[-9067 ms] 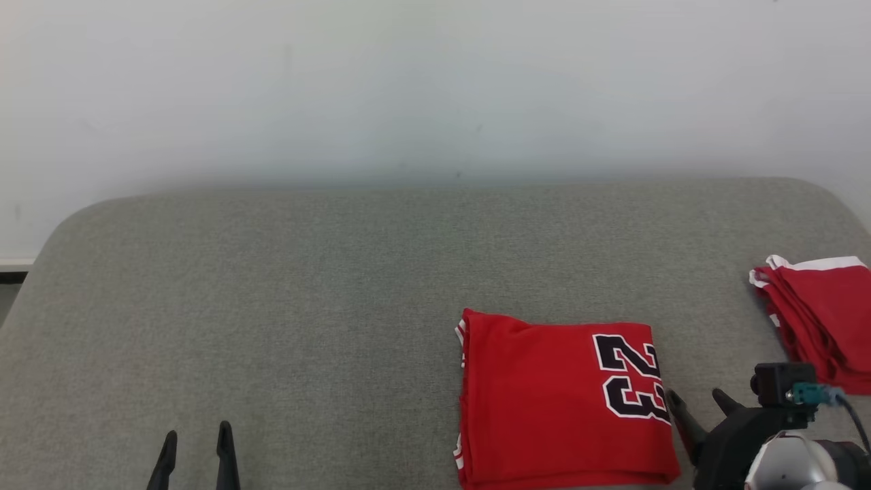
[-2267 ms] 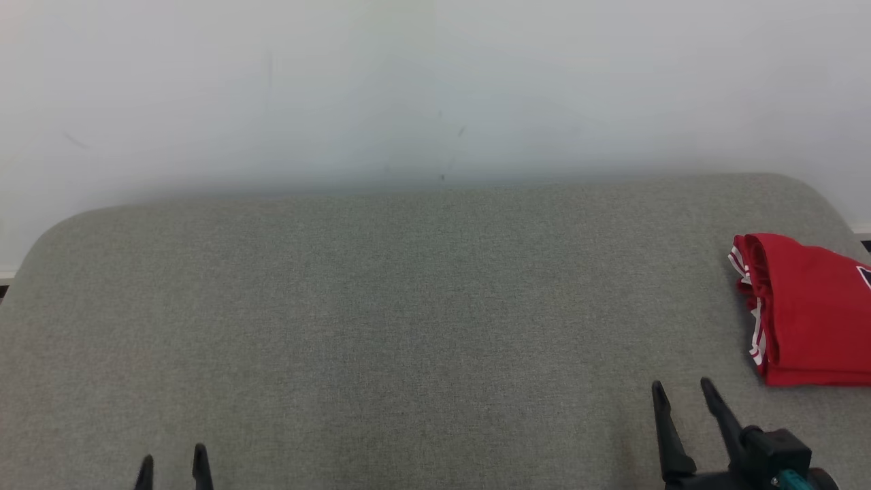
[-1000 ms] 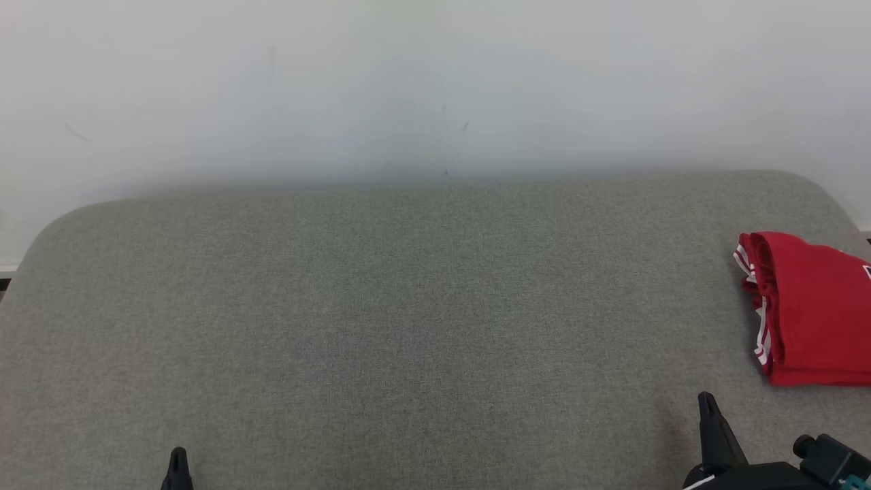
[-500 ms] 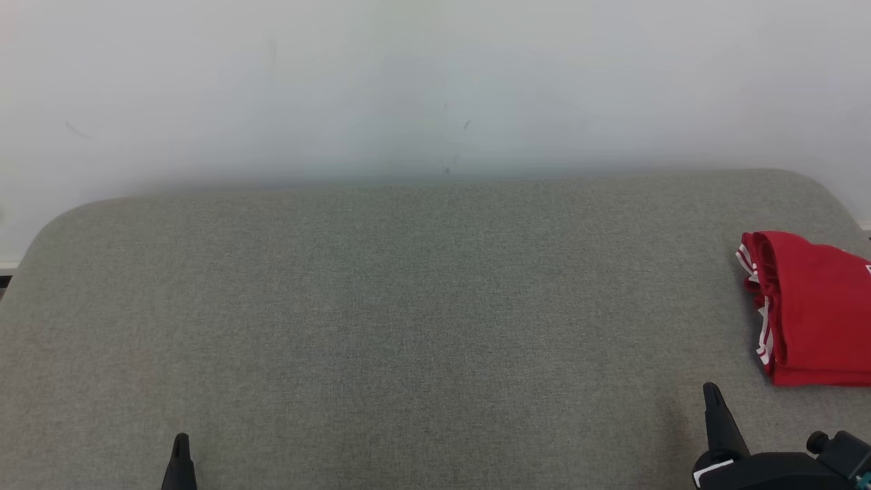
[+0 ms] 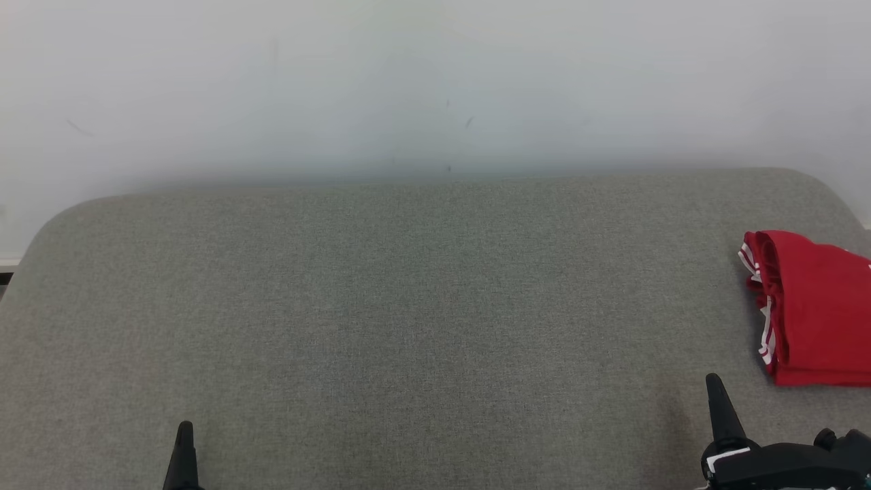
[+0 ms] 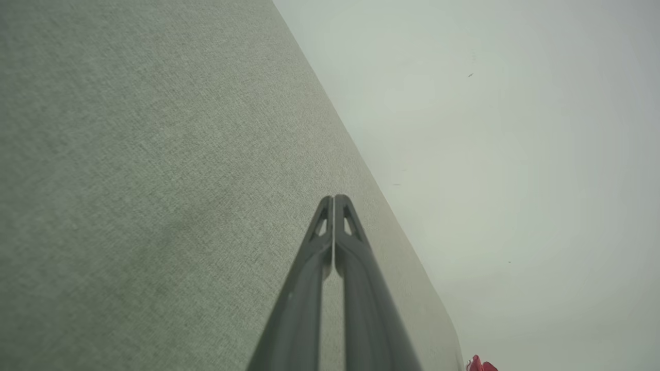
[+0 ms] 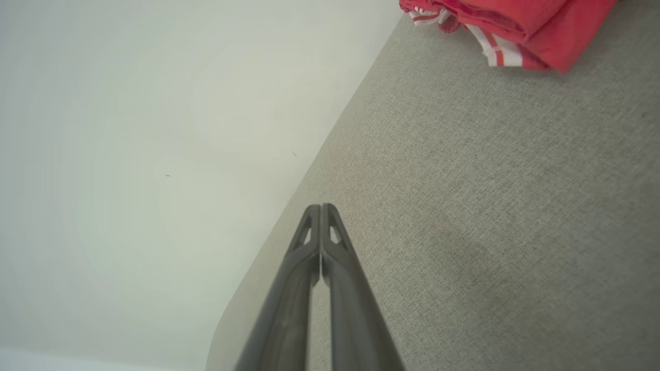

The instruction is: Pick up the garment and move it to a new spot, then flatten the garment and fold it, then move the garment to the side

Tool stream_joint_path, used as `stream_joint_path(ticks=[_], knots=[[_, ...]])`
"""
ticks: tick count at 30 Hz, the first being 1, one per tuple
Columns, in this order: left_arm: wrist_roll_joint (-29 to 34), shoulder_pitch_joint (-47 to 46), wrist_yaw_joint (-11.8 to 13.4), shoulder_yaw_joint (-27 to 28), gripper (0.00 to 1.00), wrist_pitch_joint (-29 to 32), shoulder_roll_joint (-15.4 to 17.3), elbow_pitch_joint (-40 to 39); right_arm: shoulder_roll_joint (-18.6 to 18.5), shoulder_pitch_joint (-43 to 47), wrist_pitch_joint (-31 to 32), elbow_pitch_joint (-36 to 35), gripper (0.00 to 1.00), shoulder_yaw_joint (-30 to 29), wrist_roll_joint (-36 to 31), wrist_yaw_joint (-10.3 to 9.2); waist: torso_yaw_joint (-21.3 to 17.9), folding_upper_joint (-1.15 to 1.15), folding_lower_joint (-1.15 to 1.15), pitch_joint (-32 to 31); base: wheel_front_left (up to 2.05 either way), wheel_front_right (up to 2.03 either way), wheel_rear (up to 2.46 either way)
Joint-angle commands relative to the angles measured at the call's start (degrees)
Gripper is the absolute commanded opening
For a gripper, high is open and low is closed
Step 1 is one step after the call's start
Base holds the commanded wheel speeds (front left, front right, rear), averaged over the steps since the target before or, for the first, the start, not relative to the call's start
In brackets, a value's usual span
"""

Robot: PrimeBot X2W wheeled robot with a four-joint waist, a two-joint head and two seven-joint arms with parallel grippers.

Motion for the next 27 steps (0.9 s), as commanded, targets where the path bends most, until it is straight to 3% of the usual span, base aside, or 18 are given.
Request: stream_joint_path(ticks=[1, 27], knots=[[-1.4, -1.4, -0.2, 0.0, 0.00, 0.4, 0.3, -0.6, 0.0, -1.1, 0.3, -0.7, 0.00, -0.3, 1.5, 0.03, 0.0, 0.00, 0.00, 0.0, 0.00, 0.00, 0.00], [-14.8, -3.7, -0.6, 0.0, 0.00, 4.0, 0.4, -0.5, 0.3, -2.1, 3.8, -1.9, 0.00, -1.4, 16.0, 0.03, 0.3, 0.00, 0.00, 0.4, 0.00, 0.00, 0.00]])
